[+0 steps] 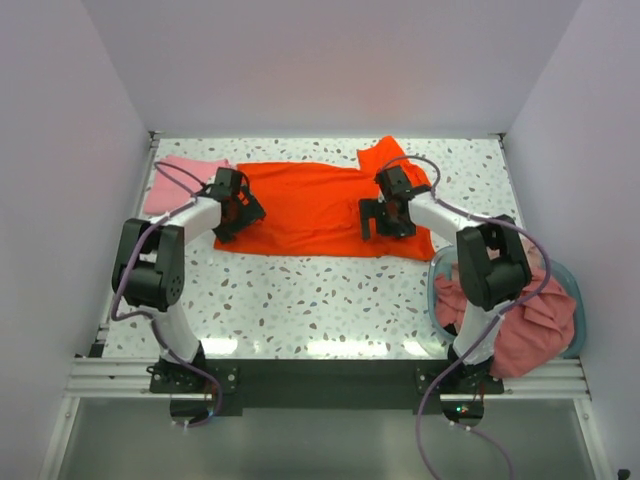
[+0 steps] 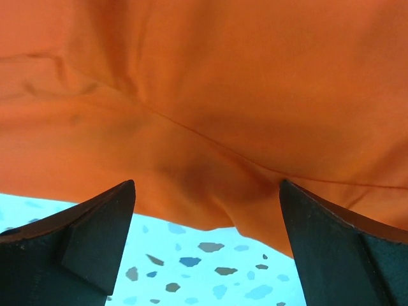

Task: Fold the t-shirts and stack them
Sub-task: Fold the tshirt

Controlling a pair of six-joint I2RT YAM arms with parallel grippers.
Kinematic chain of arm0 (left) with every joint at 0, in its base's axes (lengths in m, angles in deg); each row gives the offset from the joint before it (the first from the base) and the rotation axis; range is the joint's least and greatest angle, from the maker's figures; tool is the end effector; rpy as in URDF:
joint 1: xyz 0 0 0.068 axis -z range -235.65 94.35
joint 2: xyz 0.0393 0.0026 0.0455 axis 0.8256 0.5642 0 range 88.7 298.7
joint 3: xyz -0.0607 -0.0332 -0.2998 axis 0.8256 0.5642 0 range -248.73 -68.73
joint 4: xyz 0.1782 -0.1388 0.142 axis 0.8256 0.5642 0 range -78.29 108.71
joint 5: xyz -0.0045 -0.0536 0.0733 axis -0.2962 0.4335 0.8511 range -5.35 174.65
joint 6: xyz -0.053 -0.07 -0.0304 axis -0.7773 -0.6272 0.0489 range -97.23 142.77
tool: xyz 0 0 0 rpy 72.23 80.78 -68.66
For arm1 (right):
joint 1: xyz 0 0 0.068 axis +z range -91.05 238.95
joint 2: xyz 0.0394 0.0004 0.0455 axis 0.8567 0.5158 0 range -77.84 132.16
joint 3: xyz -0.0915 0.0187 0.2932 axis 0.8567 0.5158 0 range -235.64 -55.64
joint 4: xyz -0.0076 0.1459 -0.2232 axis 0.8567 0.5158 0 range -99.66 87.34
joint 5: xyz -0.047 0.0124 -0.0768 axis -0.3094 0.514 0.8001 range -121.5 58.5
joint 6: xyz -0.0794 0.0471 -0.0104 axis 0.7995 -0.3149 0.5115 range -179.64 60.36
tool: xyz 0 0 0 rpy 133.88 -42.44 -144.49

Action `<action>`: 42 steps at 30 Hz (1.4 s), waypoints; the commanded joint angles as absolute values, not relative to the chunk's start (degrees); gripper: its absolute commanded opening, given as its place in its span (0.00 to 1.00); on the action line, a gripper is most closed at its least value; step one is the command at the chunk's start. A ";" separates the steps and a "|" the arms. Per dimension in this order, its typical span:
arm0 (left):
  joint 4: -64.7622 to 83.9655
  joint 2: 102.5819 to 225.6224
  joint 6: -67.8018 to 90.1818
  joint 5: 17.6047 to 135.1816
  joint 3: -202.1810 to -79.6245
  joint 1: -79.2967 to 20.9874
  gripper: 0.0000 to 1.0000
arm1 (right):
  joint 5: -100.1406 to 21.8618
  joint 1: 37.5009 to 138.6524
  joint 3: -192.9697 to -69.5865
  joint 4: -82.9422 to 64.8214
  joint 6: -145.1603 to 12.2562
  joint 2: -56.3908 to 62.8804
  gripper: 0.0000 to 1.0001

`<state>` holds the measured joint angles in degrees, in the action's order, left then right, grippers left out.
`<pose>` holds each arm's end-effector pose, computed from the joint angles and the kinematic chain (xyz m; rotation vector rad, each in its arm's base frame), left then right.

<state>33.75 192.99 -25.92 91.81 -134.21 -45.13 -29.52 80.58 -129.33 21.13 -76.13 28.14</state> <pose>0.3985 -0.0635 0.1566 -0.9012 2.4739 -0.1951 0.3895 0.1514 0.1783 -0.1091 2.6792 0.1660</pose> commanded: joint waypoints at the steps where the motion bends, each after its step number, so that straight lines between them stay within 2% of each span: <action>1: 33.32 193.64 -25.22 90.89 -128.96 -45.28 1.00 | -27.64 80.83 -125.70 20.49 -76.25 28.60 0.99; 13: 35.26 175.03 -25.83 93.70 -106.81 -45.28 1.00 | -28.25 81.89 -103.92 19.34 -81.17 10.86 0.99; 23: 43.87 162.01 -29.17 95.37 -98.09 -45.28 1.00 | -27.37 88.64 -97.39 23.48 -84.77 2.06 0.99; 32: 48.97 157.25 -27.25 98.00 -107.21 -45.28 1.00 | -21.93 89.98 -106.34 27.96 -83.38 0.30 0.98; 38: 51.17 163.48 -26.01 104.33 -122.24 -45.72 1.00 | -19.12 89.71 -119.87 28.40 -81.09 3.72 0.99; 42: 49.67 172.68 -24.87 105.04 -132.24 -48.00 1.00 | -19.28 87.43 -131.10 27.52 -80.12 10.48 0.99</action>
<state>49.81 167.02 -26.81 101.67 -125.51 -46.33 -21.59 89.25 -124.57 28.08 -81.66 6.59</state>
